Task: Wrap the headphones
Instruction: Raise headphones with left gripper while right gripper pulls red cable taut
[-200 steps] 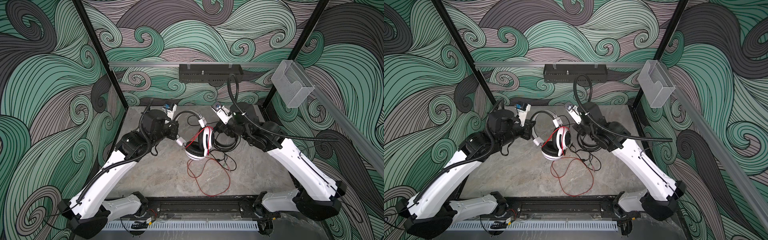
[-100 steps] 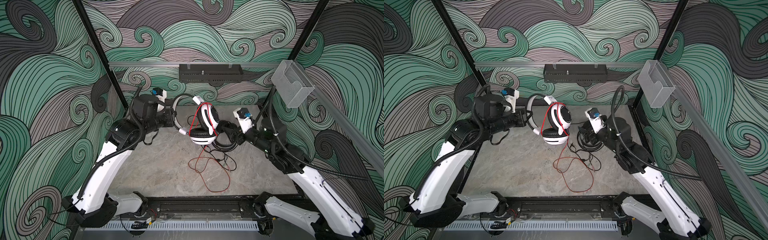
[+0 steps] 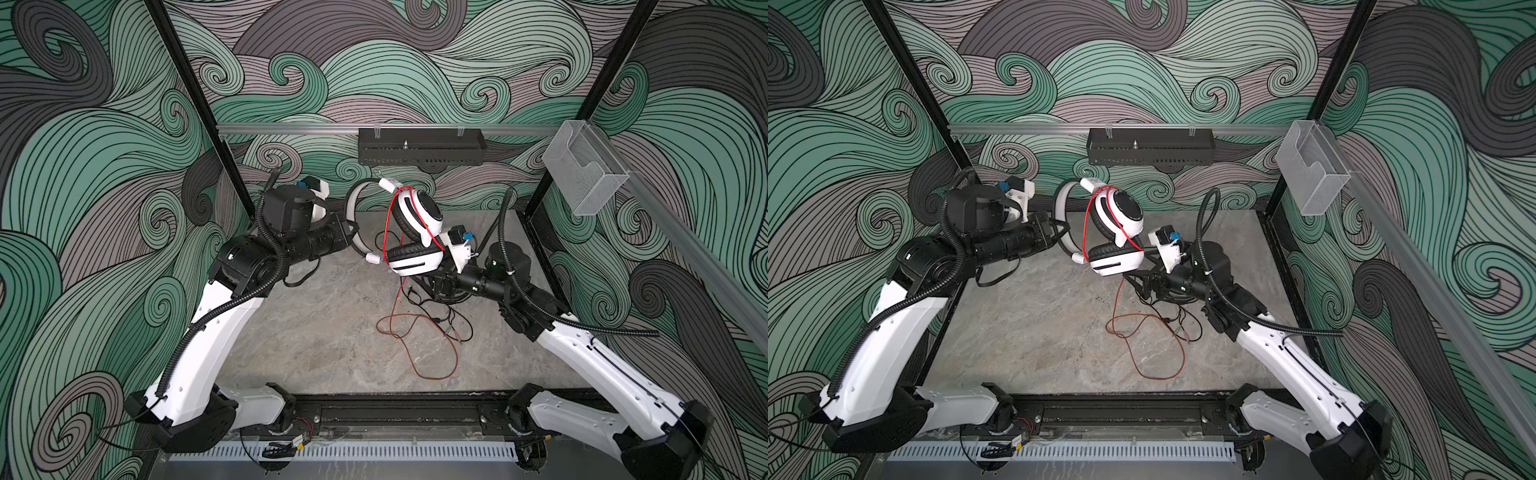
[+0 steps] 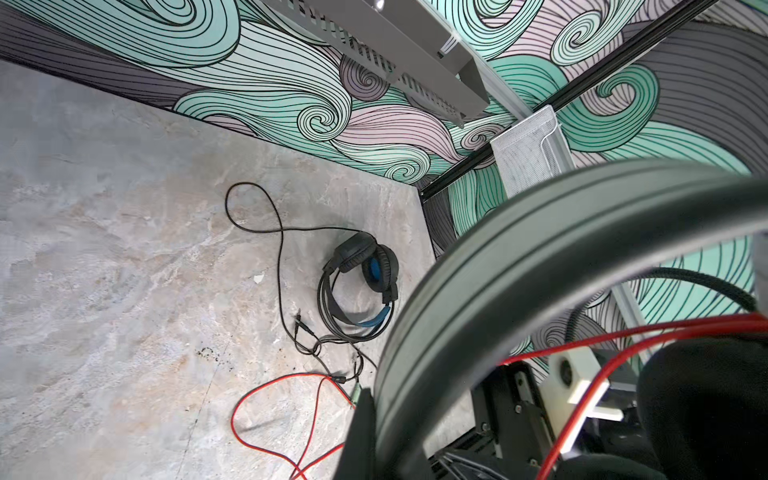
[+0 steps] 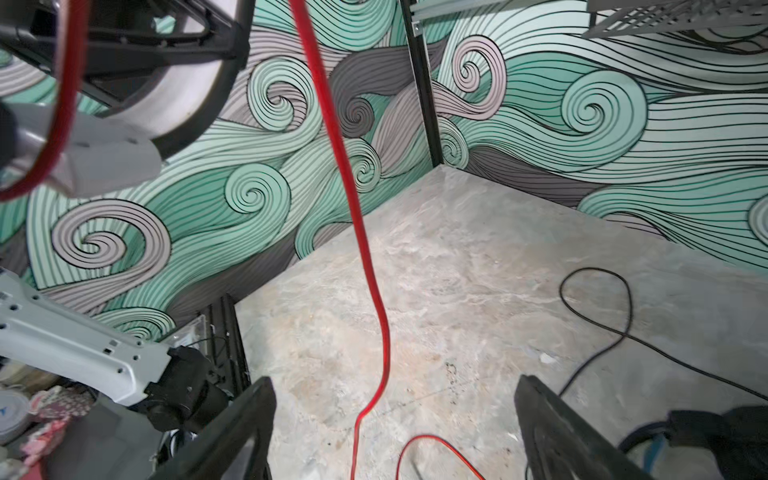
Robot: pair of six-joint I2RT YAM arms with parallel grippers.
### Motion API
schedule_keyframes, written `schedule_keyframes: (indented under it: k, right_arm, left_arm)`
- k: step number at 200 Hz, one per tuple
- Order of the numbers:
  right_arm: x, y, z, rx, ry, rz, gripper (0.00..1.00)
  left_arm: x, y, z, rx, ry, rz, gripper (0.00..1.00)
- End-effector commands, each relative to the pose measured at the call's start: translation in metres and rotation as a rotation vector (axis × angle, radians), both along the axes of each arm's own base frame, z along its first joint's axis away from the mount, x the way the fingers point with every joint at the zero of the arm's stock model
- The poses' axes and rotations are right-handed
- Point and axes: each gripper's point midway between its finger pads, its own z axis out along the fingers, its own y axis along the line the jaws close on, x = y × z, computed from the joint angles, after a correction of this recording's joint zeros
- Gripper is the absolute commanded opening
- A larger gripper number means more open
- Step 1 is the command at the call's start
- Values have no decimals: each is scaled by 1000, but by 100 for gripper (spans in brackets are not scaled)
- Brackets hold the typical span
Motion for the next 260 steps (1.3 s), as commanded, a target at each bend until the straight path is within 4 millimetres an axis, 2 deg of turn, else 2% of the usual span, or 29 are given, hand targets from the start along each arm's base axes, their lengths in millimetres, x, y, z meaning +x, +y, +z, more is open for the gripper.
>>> schedule_keyframes:
  k: [1,29,75,130,144,162,207,227,260]
  right_arm:
    - [3,13,27,144,-24,59,91]
    - [17,27,14,175,32,75,89]
    - [33,43,9,209,60,103,88]
    - [49,70,-22,213,151,176,69]
    - [47,78,-29,206,172,205,62]
    - [43,84,-44,191,204,225,48]
    - [25,84,-69,131,245,245,17]
    - [17,81,-80,91,262,240,11]
    - [-9,72,-107,-57,278,242,6]
  left_arm:
    - [1,-7,37,-153,-69,-6,0]
    - [3,-10,37,-177,-66,-9,0]
    - [4,-12,40,-206,-70,-6,0]
    - [12,-18,53,-265,-94,-14,0]
    - [14,-18,57,-278,-103,-10,0]
    - [17,-17,65,-286,-119,-5,0]
    - [30,-8,72,-310,-135,41,0]
    - [40,-1,76,-337,-149,77,0]
    - [59,13,96,-380,-201,141,0]
